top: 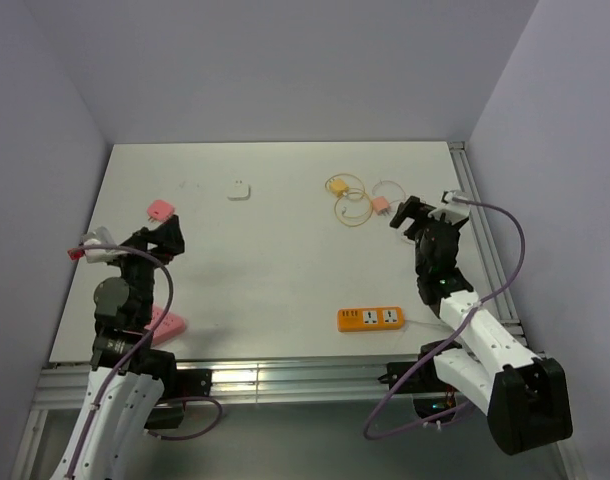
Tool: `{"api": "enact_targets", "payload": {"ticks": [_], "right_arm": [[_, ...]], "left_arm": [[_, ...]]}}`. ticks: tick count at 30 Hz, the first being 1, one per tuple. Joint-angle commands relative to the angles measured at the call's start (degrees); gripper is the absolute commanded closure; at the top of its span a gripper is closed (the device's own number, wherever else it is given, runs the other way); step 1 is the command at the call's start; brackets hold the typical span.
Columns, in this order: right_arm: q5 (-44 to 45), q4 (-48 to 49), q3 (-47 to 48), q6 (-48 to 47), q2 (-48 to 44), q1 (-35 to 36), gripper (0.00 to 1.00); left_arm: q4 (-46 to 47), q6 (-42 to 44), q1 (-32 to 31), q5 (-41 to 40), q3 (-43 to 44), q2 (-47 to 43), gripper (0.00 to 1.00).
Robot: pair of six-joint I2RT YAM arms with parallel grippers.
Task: Insert the plug
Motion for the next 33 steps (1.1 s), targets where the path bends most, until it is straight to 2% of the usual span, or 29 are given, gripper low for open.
{"api": "enact_targets", "payload": {"ticks": [1,2,3,6,10,14,16,19,20,21,23,26,27,29,33], "right_arm": [[-0.16,-21.05,9.23,8.75,-0.22,0.09,0.0],[-4.18,-22.8,10.8,6.83,0.92,-0.08,0.0],[-5.44,-23.6,11.43,6.72,1.63,-0.08,0.0],[-9.12,-25.98,14.24,7.34,5.49,0.01,0.0],[-15.3,-30.72,21.88,4.96,13.83,0.0,0.0],[-14.86,-38.27,34.07,3.47,23.4,0.44,0.0],[-14.77,-39.95,38.4,2.86,26.32,0.53,0.04],[-13.55,-47.05,50.68,1.1,34.92,0.53,0.12],[-11.89,-53.52,59.42,0.05,40.95,0.53,0.16],[-11.18,-56.63,63.95,-0.48,44.05,0.45,0.23],[-10.9,-63.74,75.61,-2.67,52.29,0.18,0.26],[-9.42,-72.53,89.42,-4.52,61.73,-0.78,0.28],[-9.85,-74.39,92.27,-5.14,63.67,-1.22,0.29],[-10.55,-77.91,97.36,-6.63,67.54,-2.19,0.29],[-12.66,-78.55,97.57,-8.92,68.96,-3.16,0.29]], "left_arm": [[-13.43,-11.21,-0.32,-8.38,9.04,2.73,0.0],[-18.25,-17.17,-0.32,-13.82,11.32,5.26,0.0],[-22.74,-16.88,-0.32,-14.57,15.26,6.68,0.0],[-26.11,-10.91,-0.32,-10.46,21.6,11.42,0.01],[-32.0,-12.04,-0.32,-9.04,26.63,15.57,0.01],[-29.48,-8.01,-0.32,-0.27,27.52,17.68,0.0],[-27.8,-5.9,-0.32,6.56,27.78,18.64,0.01],[-27.79,-4.22,-0.32,11.42,29.09,21.28,0.05],[-28.14,-3.09,-0.32,13.09,29.53,22.68,0.06],[-28.58,-2.64,-0.32,13.89,30.23,23.39,0.08],[-29.2,-1.68,-0.32,16.61,30.85,24.97,0.1],[-28.5,-0.27,-0.32,21.78,30.94,26.73,0.19],[-28.67,-0.09,-0.32,22.51,31.2,27.26,0.23],[-28.67,-0.09,-0.32,24.52,31.38,28.66,0.24],[-27.71,-1.23,-0.41,28.57,30.77,30.16,0.25]]}}
